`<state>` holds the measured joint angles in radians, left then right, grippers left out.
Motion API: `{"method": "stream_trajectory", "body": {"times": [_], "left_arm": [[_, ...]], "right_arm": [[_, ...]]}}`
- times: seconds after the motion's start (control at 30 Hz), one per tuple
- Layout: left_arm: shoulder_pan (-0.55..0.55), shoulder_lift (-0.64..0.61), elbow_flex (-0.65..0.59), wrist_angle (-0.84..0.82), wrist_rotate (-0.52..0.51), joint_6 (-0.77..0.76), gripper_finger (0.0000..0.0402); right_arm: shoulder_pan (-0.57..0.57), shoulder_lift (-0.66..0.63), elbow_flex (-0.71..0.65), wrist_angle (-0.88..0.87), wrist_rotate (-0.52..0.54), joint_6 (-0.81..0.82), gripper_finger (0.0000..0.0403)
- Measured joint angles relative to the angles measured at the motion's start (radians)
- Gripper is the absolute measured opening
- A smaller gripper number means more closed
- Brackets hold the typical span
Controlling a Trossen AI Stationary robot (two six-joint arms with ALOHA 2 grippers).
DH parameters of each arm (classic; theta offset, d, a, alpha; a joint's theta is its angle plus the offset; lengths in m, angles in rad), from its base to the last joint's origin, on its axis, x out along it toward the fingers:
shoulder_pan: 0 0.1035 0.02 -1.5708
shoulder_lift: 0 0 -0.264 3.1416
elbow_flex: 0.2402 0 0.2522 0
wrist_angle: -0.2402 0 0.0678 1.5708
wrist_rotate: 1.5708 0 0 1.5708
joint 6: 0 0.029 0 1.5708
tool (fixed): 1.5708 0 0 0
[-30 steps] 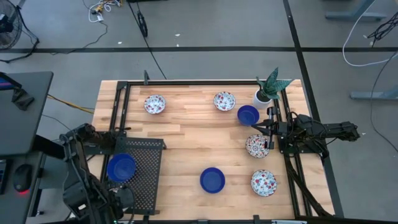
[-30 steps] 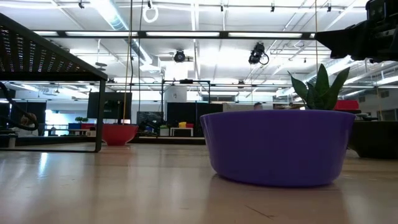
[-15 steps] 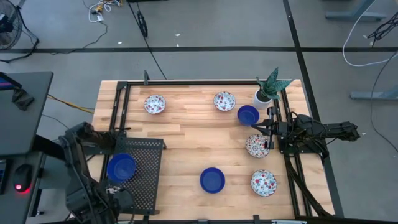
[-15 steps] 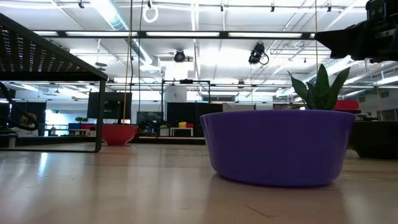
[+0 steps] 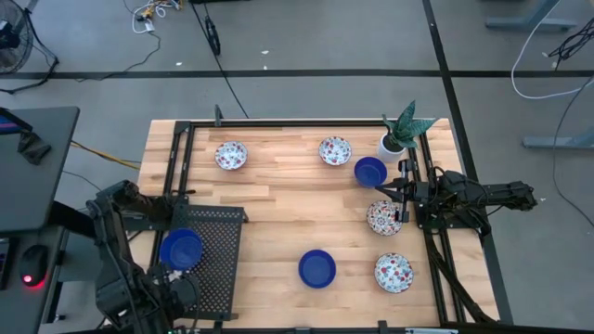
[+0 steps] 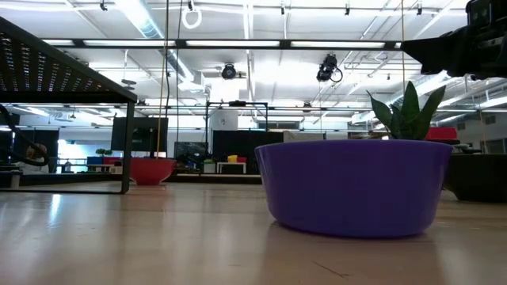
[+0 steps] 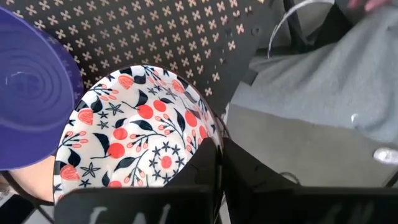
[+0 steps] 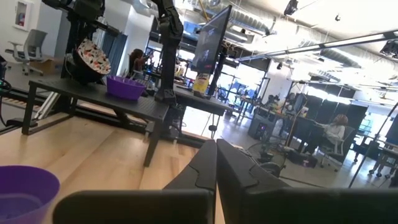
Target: Pick & Place Mini bowls
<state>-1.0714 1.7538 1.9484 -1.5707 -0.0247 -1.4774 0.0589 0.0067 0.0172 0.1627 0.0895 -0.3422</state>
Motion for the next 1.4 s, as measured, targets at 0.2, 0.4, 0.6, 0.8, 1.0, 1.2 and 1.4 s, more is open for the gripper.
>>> {"method": "stream_trajectory", "body": {"times": [0.2, 0.4, 0.6, 0.8, 1.0, 1.2, 1.4], "left_arm": [[-0.010, 0.000, -0.015, -0.001, -0.039, -0.035, 0.0019], [-0.027, 0.000, -0.063, 0.000, 0.000, -0.071, 0.0014], [-0.045, 0.000, -0.074, 0.000, -0.010, -0.116, 0.0023], [-0.051, 0.000, -0.074, 0.000, -0.028, -0.163, 0.0019], [-0.055, 0.001, -0.075, 0.001, -0.073, -0.227, 0.0038], [-0.055, 0.002, -0.076, 0.044, -0.086, -0.241, 0.0044], [-0.055, 0.002, -0.076, 0.053, -0.087, -0.258, 0.0046]], "right_arm": [[0.000, 0.000, 0.000, 0.000, 0.000, 0.000, 0.0009], [0.000, 0.000, 0.000, 0.000, 0.000, 0.000, 0.0009], [0.000, 0.000, 0.000, 0.000, 0.000, 0.000, 0.0009], [0.000, 0.000, 0.000, 0.000, 0.000, 0.000, 0.0009], [0.000, 0.000, 0.000, 0.000, 0.000, 0.000, 0.0009], [0.000, 0.000, 0.000, 0.000, 0.000, 0.000, 0.0009], [0.000, 0.000, 0.000, 0.000, 0.000, 0.000, 0.0009]]}}
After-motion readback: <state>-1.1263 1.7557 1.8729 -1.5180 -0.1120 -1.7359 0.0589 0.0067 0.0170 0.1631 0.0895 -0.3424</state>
